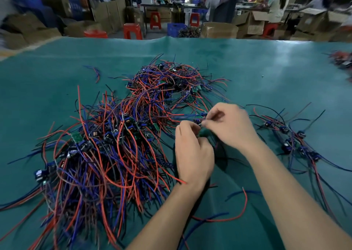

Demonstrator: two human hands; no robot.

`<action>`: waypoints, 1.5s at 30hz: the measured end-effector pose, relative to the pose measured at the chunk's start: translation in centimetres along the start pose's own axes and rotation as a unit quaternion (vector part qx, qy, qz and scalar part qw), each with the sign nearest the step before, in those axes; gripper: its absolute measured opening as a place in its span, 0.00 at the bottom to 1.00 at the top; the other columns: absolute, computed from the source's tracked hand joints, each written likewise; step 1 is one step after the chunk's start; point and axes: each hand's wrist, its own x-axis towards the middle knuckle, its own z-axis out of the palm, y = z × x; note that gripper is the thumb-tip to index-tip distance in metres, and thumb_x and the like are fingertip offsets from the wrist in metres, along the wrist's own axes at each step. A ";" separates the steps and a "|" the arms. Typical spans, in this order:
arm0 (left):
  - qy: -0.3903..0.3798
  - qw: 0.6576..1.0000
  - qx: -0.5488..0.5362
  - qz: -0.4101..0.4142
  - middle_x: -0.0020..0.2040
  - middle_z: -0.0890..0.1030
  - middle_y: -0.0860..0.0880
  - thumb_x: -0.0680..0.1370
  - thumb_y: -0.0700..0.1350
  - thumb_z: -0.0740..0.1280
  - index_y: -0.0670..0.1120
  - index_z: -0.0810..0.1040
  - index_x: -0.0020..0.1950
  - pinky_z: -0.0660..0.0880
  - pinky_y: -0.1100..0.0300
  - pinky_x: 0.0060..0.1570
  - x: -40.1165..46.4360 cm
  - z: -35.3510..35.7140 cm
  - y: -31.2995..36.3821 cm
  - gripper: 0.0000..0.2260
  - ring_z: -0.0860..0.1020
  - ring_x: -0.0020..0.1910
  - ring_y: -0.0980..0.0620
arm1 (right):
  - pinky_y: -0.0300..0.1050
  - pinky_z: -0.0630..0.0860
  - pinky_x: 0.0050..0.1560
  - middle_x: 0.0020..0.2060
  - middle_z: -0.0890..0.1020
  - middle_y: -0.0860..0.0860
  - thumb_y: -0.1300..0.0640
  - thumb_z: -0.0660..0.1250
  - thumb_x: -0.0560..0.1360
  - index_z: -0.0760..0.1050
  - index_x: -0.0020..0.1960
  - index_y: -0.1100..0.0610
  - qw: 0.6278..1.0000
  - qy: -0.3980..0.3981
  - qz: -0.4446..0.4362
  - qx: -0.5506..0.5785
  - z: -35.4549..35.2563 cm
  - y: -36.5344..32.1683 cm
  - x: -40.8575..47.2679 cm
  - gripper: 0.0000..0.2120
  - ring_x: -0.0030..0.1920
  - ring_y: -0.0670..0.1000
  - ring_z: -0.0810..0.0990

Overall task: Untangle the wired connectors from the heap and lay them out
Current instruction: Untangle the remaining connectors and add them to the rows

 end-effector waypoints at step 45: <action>-0.093 0.990 -0.086 0.053 0.33 0.78 0.48 0.79 0.64 0.60 0.48 0.80 0.43 0.75 0.51 0.36 -0.2 0.6 -0.4 0.22 0.75 0.32 0.47 | 0.48 0.74 0.50 0.46 0.87 0.61 0.68 0.69 0.75 0.86 0.46 0.59 0.895 -0.083 0.063 0.434 -2.7 3.3 -2.8 0.08 0.48 0.56 0.81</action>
